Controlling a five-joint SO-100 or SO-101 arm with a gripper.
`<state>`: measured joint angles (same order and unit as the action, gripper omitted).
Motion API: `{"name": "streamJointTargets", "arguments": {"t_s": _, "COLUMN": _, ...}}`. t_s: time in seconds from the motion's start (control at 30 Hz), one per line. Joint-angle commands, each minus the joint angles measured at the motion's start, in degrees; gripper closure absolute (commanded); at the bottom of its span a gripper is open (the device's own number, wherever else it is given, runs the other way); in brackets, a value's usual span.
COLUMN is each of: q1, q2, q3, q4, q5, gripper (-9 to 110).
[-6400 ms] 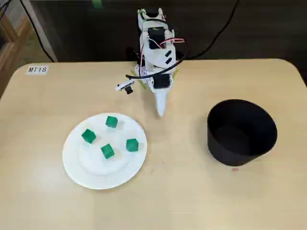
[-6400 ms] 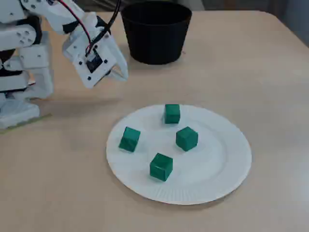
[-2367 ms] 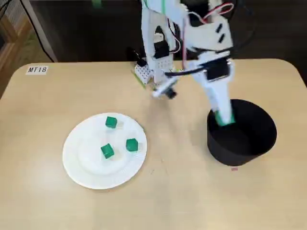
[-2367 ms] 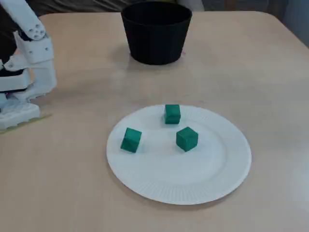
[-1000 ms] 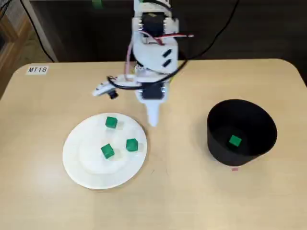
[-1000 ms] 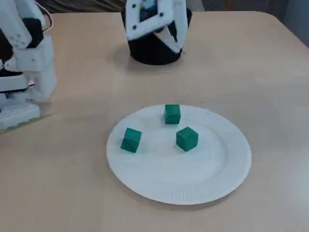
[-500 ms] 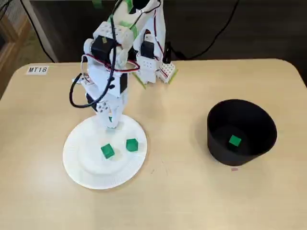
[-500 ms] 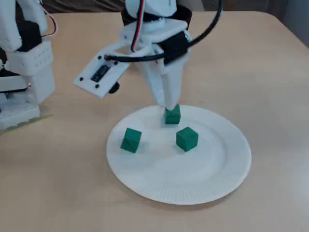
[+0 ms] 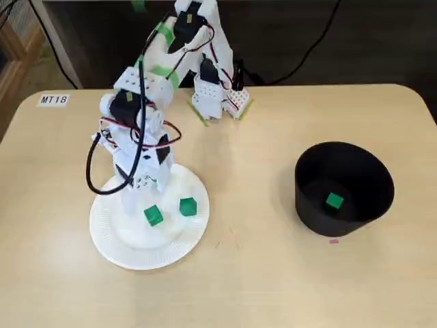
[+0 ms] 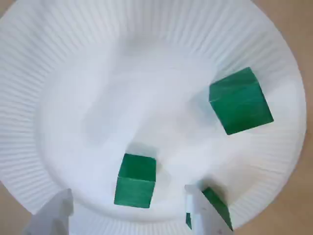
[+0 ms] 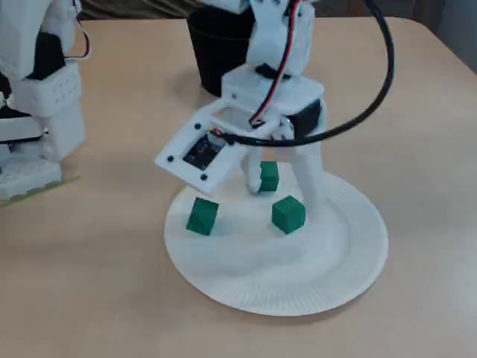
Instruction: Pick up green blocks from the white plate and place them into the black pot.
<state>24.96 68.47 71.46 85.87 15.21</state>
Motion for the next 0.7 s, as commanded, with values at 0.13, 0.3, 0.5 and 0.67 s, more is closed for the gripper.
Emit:
{"name": "streamJointTargets", "arguments": {"t_s": 0.13, "q1": -1.0, "q2": -5.9, "q3": -8.2, "q4": 1.1, "q5": -0.5, "gripper": 67}}
{"name": "streamJointTargets", "arguments": {"t_s": 0.3, "q1": -1.9, "q2": -8.3, "q3": -8.4, "q4": -1.5, "q5": 0.9, "gripper": 73}}
{"name": "streamJointTargets", "arguments": {"t_s": 0.5, "q1": -2.5, "q2": -10.5, "q3": -9.8, "q4": -5.0, "q5": 3.7, "gripper": 104}}
{"name": "streamJointTargets", "arguments": {"t_s": 0.67, "q1": -2.5, "q2": -9.8, "q3": -12.0, "q4": -6.2, "q5": 0.7, "gripper": 104}}
